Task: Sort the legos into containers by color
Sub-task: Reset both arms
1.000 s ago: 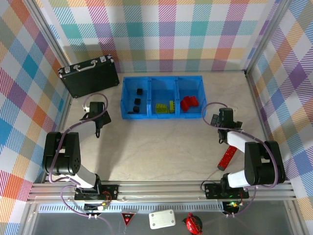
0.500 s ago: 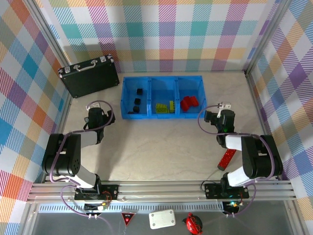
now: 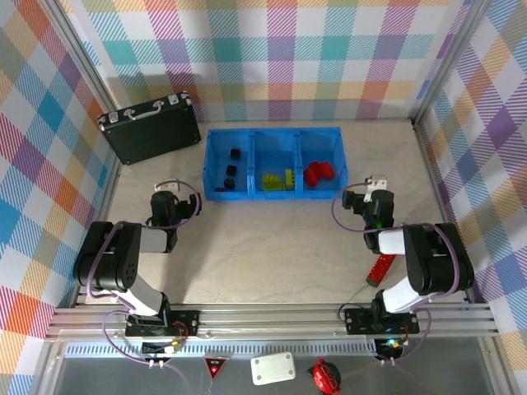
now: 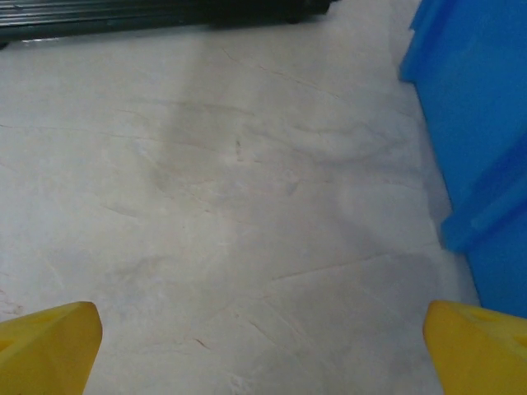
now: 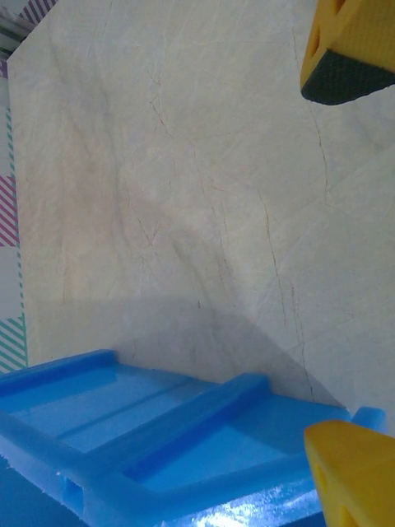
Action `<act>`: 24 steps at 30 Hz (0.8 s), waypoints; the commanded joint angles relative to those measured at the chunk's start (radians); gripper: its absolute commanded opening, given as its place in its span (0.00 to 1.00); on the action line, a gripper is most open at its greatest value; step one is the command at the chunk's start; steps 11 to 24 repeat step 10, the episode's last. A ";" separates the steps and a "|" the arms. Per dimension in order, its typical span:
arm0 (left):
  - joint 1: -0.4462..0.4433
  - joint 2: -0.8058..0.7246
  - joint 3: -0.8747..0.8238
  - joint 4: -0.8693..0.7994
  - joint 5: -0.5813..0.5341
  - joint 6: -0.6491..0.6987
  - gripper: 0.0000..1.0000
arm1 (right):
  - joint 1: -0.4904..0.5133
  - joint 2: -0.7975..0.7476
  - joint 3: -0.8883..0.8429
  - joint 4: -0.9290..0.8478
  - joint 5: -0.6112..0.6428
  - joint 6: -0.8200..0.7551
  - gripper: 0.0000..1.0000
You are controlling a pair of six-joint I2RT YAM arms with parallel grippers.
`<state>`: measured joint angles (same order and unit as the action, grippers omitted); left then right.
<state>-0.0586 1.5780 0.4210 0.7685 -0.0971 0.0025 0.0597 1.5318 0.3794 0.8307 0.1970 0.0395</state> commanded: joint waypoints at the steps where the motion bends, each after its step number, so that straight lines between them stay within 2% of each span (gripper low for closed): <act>1: -0.010 -0.001 -0.003 0.075 0.008 0.031 1.00 | -0.003 0.002 0.010 0.038 -0.010 -0.005 0.99; 24: -0.011 0.000 -0.004 0.081 0.006 0.031 1.00 | -0.013 -0.001 0.012 0.033 -0.028 -0.001 0.99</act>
